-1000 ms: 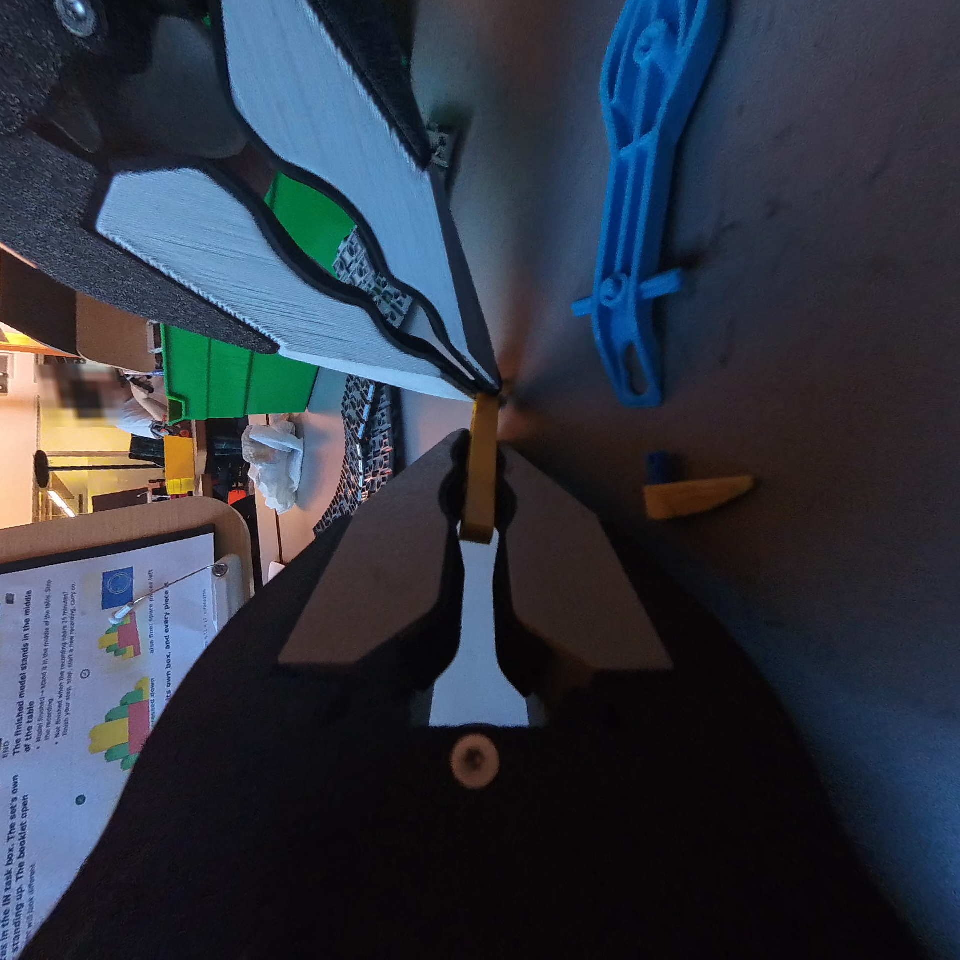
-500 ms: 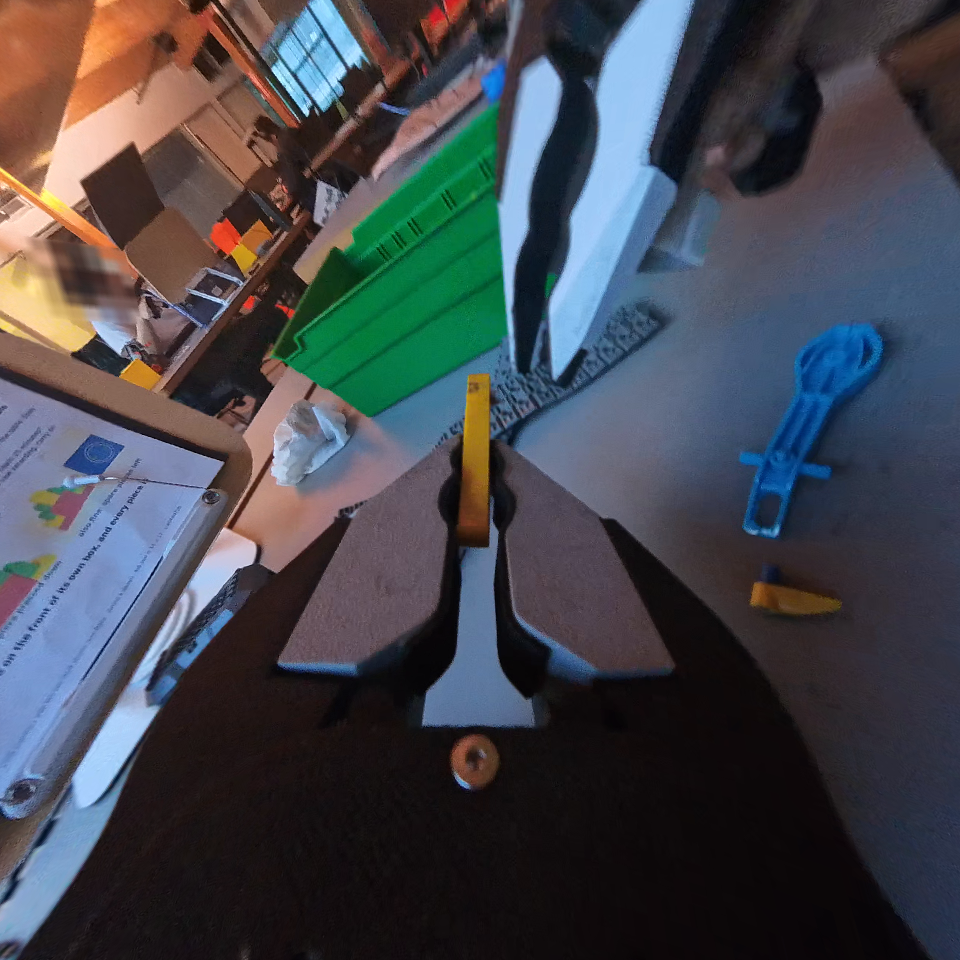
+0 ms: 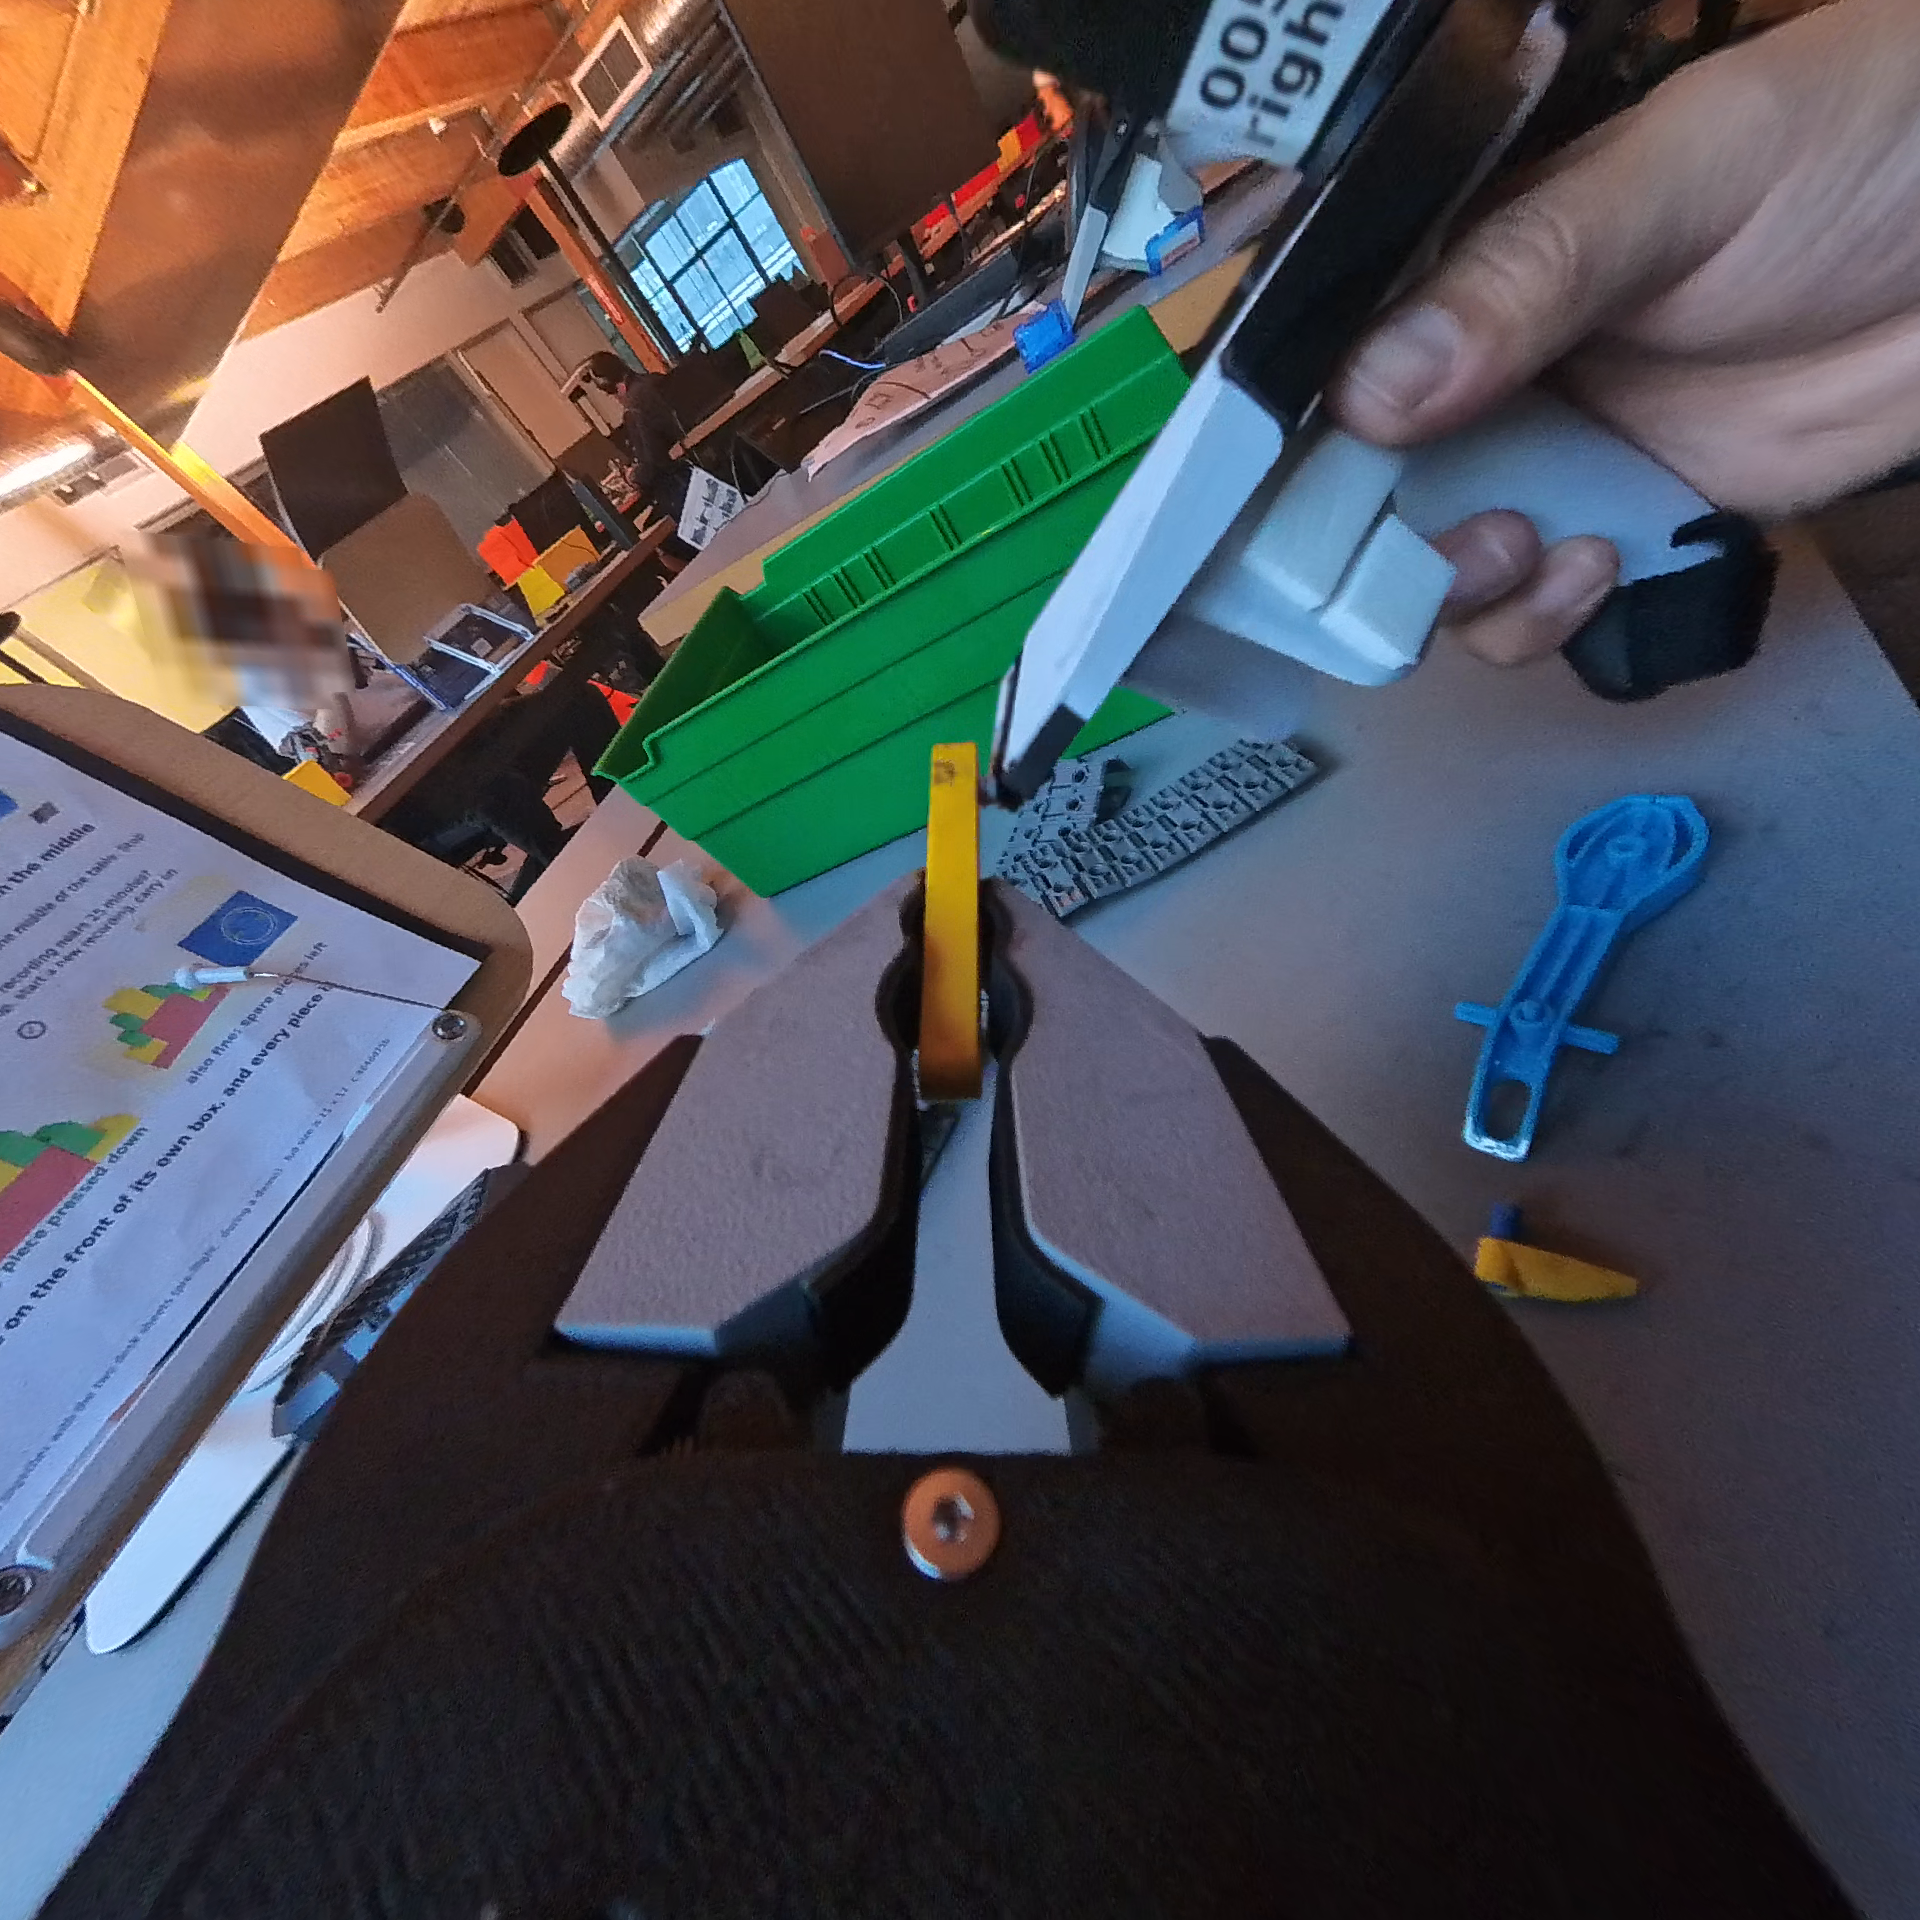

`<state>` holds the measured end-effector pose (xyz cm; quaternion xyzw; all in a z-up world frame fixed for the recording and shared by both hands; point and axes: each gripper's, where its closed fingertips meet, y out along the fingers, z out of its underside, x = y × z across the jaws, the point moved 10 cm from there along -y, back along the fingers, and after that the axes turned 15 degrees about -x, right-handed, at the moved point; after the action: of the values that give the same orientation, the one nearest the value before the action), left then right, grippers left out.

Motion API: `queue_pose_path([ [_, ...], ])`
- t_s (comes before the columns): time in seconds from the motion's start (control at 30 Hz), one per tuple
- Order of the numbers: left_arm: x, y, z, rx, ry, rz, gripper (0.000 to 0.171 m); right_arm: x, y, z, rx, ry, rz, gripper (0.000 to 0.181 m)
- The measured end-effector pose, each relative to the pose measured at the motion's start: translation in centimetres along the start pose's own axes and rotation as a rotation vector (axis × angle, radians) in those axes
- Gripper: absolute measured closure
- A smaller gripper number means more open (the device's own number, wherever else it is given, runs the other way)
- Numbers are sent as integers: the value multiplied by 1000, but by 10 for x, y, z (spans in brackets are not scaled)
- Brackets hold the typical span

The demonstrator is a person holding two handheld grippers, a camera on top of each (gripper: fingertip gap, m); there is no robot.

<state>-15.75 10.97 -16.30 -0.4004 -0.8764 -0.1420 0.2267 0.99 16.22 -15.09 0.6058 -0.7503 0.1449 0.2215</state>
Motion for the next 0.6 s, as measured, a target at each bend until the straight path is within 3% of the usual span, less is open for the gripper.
queue_pose_path([
  [0.33, 0, 2, 3, 43, 18, -3, 166, -14, 6, 9, -61, 189, -55, 180],
  [0.6, -1, 4, 6, 95, 31, 19, 165, -3, 13, 9, 75, -146, 13, 181],
])
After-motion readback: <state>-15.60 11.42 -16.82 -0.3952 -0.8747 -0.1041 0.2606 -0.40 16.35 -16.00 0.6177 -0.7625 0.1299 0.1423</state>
